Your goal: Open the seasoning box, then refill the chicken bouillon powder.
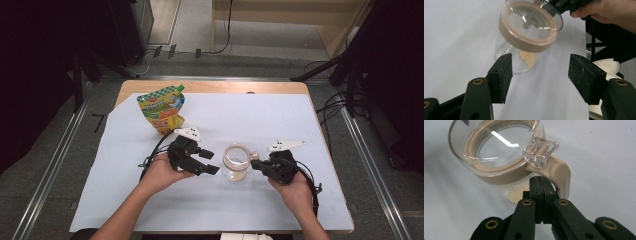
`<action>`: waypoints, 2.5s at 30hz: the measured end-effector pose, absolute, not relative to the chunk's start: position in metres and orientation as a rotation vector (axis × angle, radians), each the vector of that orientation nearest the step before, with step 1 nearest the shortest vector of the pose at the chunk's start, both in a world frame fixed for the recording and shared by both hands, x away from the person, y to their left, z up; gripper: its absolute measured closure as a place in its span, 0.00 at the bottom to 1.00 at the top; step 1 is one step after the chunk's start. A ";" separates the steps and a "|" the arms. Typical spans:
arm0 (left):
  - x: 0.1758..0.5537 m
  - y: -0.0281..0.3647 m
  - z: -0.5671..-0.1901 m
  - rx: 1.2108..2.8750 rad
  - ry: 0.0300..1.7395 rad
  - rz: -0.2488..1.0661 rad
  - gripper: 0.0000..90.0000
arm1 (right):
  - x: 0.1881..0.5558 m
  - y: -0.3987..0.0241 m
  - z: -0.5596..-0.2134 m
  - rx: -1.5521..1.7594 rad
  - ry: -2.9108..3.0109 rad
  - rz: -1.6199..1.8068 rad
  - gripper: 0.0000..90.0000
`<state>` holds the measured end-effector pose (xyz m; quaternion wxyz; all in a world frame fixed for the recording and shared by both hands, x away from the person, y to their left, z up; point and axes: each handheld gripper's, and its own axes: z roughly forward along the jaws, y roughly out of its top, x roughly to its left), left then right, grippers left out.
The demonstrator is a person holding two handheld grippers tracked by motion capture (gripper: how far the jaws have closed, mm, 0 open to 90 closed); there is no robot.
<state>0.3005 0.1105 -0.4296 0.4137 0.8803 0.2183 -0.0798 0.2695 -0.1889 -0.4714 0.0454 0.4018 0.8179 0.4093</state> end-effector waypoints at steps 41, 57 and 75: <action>0.313 0.054 -0.456 2.275 0.448 -0.072 0.13 | 0.287 -0.209 -0.473 1.278 2.440 1.209 1.00; 0.311 0.054 -0.453 2.254 0.459 -0.045 0.12 | 0.287 -0.208 -0.472 1.273 2.440 1.207 1.00; 0.309 0.056 -0.444 2.237 0.442 -0.010 0.15 | 0.288 -0.208 -0.473 1.275 2.439 1.200 1.00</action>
